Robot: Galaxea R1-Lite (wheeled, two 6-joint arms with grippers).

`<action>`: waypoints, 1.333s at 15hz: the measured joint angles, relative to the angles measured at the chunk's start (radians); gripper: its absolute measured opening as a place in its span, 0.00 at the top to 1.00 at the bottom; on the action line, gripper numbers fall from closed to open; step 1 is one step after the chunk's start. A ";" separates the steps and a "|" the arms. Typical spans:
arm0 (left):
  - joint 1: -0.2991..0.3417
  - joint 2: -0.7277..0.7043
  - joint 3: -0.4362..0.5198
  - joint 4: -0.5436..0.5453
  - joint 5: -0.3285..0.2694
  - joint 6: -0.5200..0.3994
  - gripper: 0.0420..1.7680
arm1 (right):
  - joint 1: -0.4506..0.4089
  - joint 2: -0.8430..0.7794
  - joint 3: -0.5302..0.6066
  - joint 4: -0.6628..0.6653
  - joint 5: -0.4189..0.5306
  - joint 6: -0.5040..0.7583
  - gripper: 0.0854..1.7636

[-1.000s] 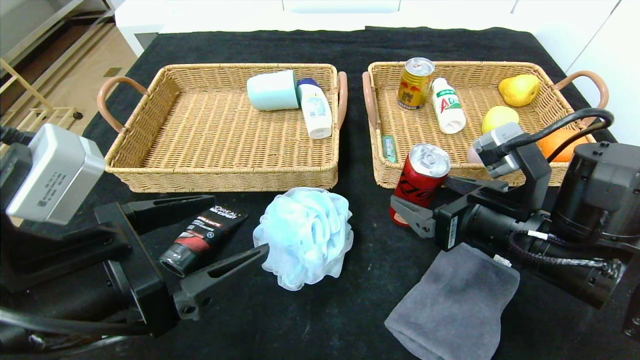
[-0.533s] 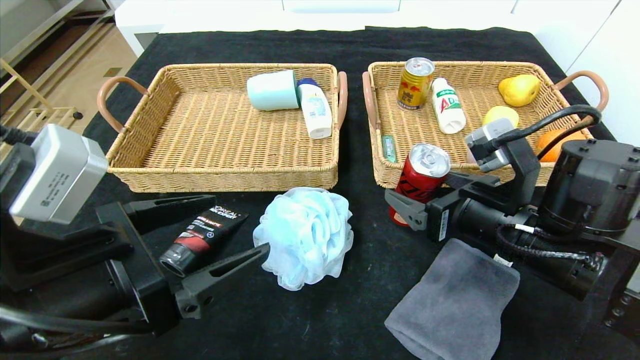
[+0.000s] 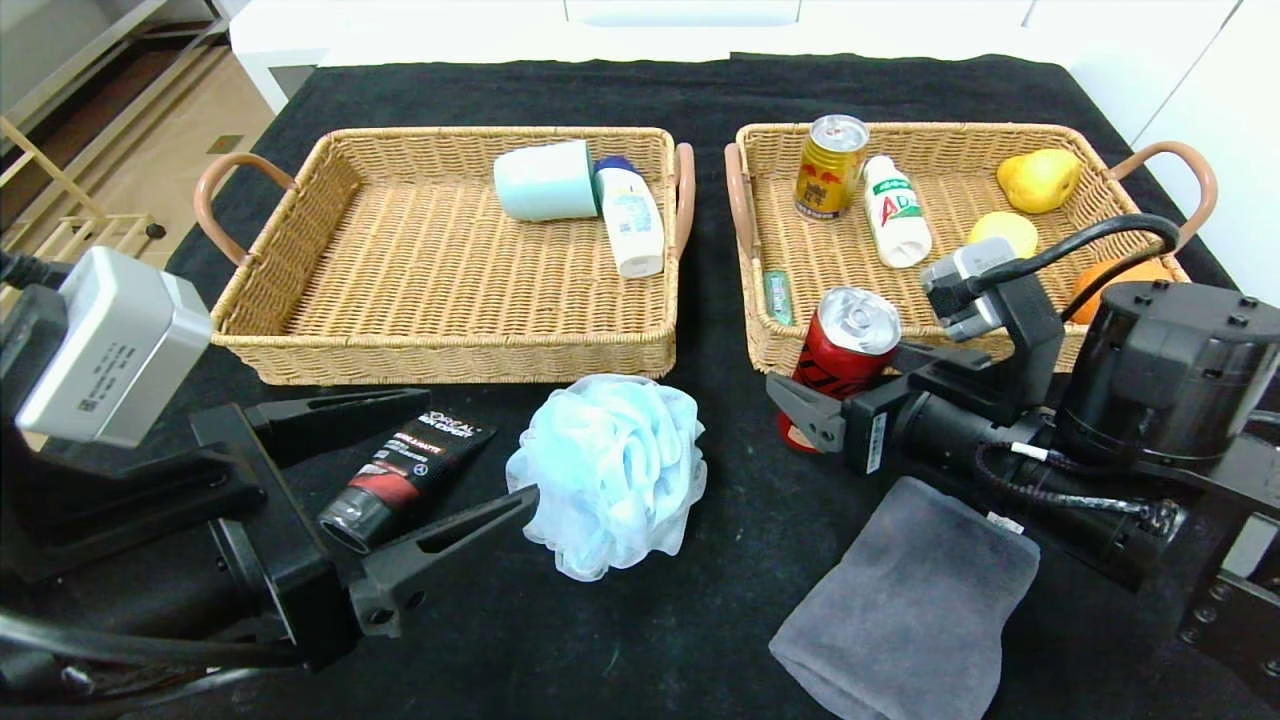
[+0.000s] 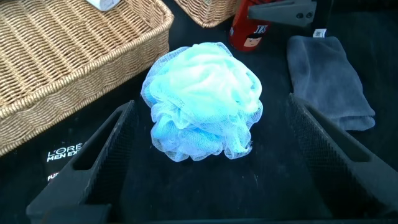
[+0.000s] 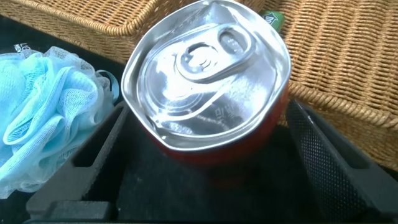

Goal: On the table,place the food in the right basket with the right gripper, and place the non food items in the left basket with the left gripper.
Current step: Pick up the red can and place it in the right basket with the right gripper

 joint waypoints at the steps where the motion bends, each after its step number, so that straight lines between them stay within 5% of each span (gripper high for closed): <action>1: 0.000 0.000 0.000 0.000 0.000 0.000 0.03 | 0.000 0.002 0.000 0.000 0.000 0.000 0.11; 5: 0.000 -0.005 -0.001 0.000 0.000 0.001 0.03 | -0.001 0.009 0.000 -0.007 0.000 -0.001 0.42; 20: -0.001 -0.003 0.002 0.001 0.000 0.012 0.03 | -0.008 -0.012 0.005 0.039 0.007 -0.007 0.46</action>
